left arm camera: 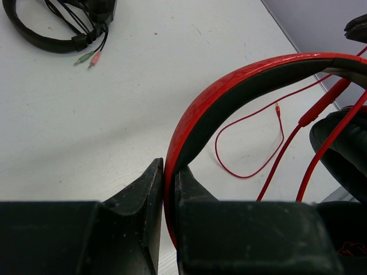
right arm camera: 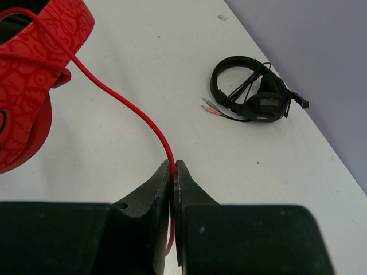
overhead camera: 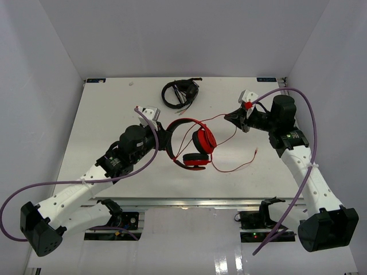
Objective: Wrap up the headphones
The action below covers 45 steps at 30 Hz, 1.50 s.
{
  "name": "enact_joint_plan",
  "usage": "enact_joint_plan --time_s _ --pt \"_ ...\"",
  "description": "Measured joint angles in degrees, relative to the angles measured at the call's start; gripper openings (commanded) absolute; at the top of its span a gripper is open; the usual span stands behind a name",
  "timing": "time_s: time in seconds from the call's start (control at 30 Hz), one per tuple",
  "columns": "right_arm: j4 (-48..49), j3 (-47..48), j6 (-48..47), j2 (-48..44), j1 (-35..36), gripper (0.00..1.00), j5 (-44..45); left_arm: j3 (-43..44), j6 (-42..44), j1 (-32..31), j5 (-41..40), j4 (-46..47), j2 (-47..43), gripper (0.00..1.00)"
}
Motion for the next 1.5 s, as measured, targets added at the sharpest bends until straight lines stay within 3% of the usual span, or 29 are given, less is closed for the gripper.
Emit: enact_joint_plan --time_s 0.53,0.77,1.1,1.5 --pt "4.81 0.36 6.49 -0.11 -3.90 0.08 -3.95 0.43 -0.42 0.00 -1.29 -1.77 1.34 0.00" --pt "10.02 -5.10 9.34 0.38 -4.47 0.09 -5.23 2.79 -3.39 0.00 -0.65 -2.50 -0.70 0.00" --pt "29.13 -12.28 23.82 5.97 -4.38 0.12 -13.23 10.95 -10.97 -0.02 -0.43 -4.89 1.34 0.00" --pt "47.28 -13.07 38.10 18.83 -1.62 0.18 -14.15 21.67 -18.99 0.00 -0.73 -0.53 9.62 0.00"
